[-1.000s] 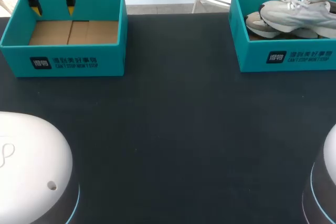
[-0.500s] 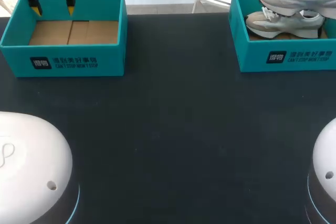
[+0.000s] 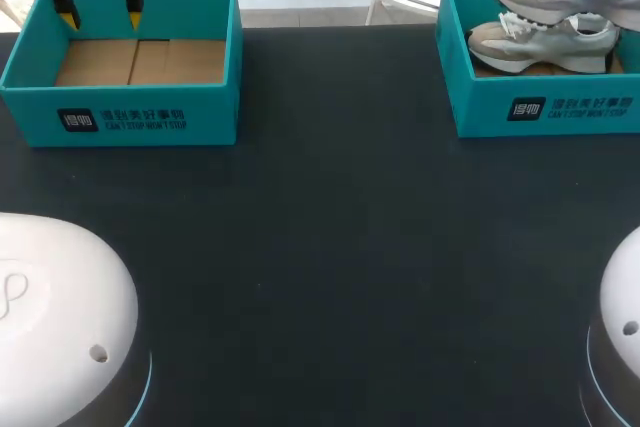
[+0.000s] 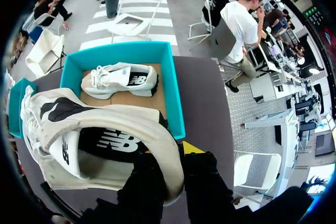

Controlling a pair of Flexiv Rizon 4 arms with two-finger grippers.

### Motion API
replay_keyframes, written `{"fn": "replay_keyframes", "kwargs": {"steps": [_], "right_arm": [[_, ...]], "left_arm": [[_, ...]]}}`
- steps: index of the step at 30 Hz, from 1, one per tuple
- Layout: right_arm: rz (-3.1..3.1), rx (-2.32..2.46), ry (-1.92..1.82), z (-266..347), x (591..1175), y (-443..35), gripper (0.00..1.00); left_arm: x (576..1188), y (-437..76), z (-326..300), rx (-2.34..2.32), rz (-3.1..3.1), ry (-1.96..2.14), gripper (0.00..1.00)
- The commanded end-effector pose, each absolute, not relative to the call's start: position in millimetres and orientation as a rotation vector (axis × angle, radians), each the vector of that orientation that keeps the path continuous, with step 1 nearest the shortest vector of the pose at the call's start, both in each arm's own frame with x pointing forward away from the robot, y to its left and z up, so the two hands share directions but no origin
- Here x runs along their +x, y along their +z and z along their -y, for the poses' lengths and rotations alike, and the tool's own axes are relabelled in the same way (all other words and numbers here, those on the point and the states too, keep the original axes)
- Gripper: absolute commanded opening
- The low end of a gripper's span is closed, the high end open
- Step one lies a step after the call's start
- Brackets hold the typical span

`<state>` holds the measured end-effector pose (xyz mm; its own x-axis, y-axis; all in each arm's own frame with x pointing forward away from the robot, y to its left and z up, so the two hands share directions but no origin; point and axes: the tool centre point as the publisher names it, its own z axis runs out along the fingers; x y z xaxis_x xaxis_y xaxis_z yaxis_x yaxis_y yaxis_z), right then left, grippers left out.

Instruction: Take the shoe out of the shoebox, open the shoe tongue, remove and reinsert the insole, then place the shoe into the shoebox

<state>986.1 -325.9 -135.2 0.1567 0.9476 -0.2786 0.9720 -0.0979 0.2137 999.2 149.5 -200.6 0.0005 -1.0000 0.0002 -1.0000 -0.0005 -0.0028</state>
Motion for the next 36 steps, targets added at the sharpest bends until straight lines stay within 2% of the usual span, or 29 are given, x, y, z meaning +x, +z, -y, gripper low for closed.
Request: {"fn": "replay_keyframes", "kwargs": {"steps": [1,20,29,36], "right_arm": [[-1.838,2.097,-0.097,326.1,985.9,-133.2,0.00],[-1.838,2.097,-0.097,326.1,985.9,-133.2,0.00],[-1.812,2.085,-0.105,263.6,965.4,-120.1,0.00],[-1.827,2.059,-0.149,200.6,925.1,-123.6,0.00]], "left_arm": [[999.3,-200.3,-149.7,-2.221,-2.220,-0.002,1.00],[999.3,-200.3,-149.7,-2.221,-2.220,-0.002,1.00],[999.3,-200.3,-149.7,-2.221,-2.220,-0.002,1.00],[999.3,-200.3,-149.7,-2.221,-2.220,-0.002,1.00]]}}
